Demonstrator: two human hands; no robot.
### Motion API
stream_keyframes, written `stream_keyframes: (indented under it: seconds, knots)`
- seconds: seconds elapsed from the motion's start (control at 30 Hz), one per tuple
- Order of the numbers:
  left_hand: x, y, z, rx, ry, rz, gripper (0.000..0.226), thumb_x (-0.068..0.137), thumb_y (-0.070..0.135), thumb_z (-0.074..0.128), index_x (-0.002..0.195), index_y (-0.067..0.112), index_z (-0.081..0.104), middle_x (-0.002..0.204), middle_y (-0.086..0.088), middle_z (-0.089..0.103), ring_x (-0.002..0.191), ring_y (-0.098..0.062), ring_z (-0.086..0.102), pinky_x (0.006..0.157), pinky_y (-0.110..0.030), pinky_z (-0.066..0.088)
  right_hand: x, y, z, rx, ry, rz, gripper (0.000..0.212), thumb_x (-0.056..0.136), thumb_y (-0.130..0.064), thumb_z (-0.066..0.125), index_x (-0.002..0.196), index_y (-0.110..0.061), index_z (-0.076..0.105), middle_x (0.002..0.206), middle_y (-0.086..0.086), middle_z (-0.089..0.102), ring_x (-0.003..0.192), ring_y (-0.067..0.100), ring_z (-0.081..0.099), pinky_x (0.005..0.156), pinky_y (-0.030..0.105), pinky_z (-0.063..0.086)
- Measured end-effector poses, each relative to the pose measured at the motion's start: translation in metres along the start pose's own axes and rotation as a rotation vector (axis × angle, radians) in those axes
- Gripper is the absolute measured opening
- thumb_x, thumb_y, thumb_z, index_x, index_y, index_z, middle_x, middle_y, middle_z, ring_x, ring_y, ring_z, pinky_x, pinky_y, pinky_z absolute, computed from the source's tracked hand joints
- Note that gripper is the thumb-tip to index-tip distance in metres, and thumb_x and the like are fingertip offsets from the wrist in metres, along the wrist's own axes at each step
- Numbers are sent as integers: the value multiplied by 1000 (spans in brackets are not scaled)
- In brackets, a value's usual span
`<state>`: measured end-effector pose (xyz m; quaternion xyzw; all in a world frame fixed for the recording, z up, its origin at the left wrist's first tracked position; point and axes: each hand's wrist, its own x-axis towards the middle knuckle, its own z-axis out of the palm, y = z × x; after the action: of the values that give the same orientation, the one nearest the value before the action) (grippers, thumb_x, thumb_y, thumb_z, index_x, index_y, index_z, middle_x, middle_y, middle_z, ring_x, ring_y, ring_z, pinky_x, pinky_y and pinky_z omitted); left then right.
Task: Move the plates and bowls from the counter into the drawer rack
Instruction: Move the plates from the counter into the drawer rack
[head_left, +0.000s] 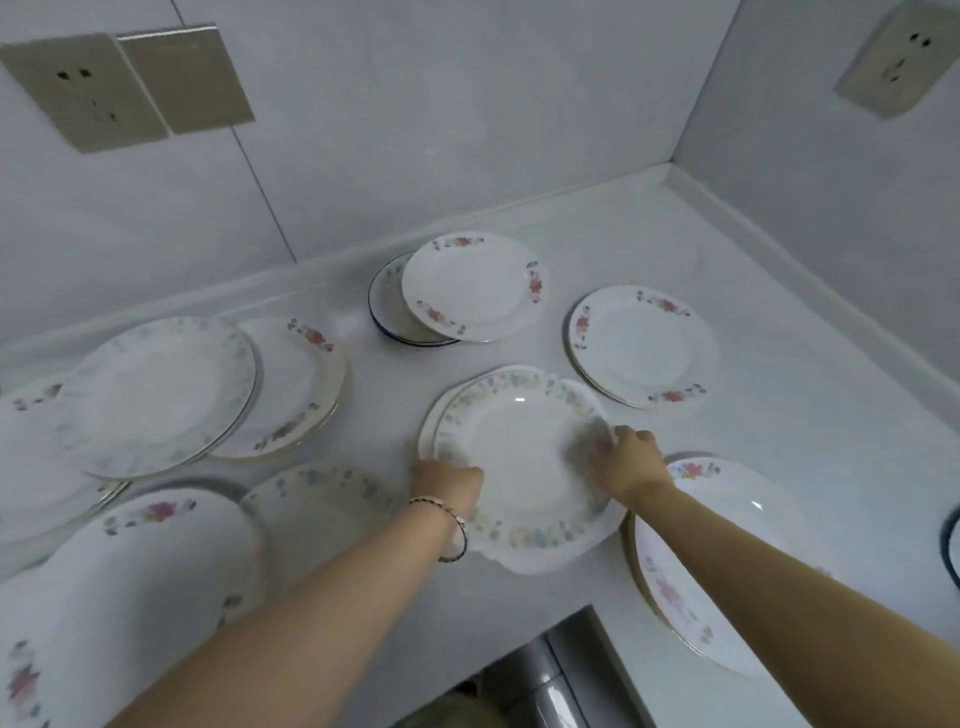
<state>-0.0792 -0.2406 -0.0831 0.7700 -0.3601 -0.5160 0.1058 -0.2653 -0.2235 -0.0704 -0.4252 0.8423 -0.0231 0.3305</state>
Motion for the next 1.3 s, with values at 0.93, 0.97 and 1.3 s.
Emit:
stream_keyframes:
  seconds: [0.93, 0.97, 1.3]
  knots:
    - [-85, -54, -84, -210, 201, 224, 29, 65, 13, 68, 91, 2, 67, 81, -4, 67, 70, -19, 62, 51, -19, 42, -58, -7, -13, 320, 29, -203, 45, 79, -36, 66, 105, 0, 59, 100, 15, 65, 95, 33, 62, 73, 31, 43]
    - [-102, -73, -87, -223, 222, 222, 19, 70, 9, 68, 89, 4, 66, 75, -1, 65, 66, -15, 60, 49, -19, 41, -76, -6, -8, 302, 5, -228, 45, 79, -37, 65, 104, -1, 59, 99, 14, 65, 93, 32, 62, 74, 31, 44]
    - [-238, -303, -125, -387, 299, -105, 50, 44, 15, 62, 91, -2, 68, 89, -11, 68, 77, -21, 66, 53, -18, 52, -254, 35, 107, 78, -437, -381, 39, 82, -27, 63, 109, 1, 59, 82, 6, 62, 68, 17, 55, 55, 28, 43]
